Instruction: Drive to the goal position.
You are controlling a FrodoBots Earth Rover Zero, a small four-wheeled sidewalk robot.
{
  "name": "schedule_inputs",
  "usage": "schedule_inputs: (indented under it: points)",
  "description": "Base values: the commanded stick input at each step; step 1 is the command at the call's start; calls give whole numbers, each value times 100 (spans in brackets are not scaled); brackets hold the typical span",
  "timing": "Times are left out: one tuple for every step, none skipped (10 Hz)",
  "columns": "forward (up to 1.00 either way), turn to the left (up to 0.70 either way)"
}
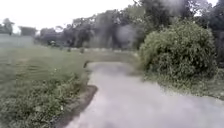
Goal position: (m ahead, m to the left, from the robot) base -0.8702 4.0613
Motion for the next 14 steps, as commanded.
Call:
schedule_inputs:
  points:
    - [100, 0]
    - [100, 0]
    - [100, 0]
    - [100, 0]
    - [100, 0]
    - [100, 0]
    - [100, 0]
    - [100, 0]
    - [100, 0]
    - [100, 0]
    - [100, 16]
    - [100, 30]
    - [100, 0]
    - [100, 0]
